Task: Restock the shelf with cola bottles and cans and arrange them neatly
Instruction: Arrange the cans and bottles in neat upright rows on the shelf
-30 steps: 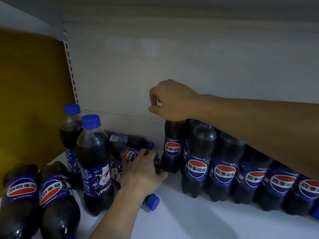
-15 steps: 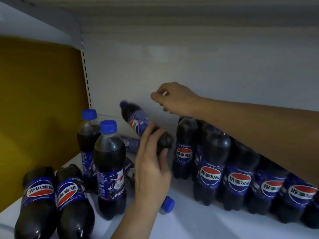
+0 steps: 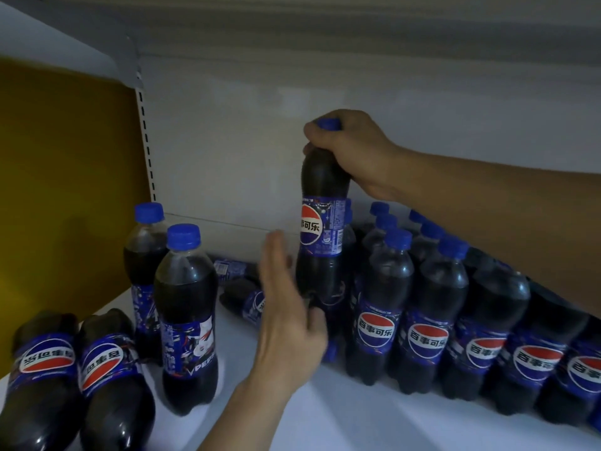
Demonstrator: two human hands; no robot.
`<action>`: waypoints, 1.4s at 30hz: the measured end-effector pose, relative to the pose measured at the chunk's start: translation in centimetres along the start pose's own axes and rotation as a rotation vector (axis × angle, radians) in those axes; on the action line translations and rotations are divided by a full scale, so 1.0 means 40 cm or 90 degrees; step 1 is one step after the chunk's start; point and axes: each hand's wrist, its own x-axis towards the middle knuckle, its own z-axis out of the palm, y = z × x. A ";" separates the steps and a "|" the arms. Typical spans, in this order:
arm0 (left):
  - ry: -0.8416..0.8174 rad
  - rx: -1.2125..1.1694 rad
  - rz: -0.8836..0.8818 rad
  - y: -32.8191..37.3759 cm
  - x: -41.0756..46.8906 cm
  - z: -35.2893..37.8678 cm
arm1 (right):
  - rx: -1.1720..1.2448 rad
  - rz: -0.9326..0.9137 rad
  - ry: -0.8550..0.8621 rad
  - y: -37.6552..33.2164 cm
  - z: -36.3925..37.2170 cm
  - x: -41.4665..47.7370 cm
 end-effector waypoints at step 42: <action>-0.283 0.407 -0.011 -0.110 -0.067 -0.097 | -0.479 -0.072 -0.476 0.077 -0.077 -0.089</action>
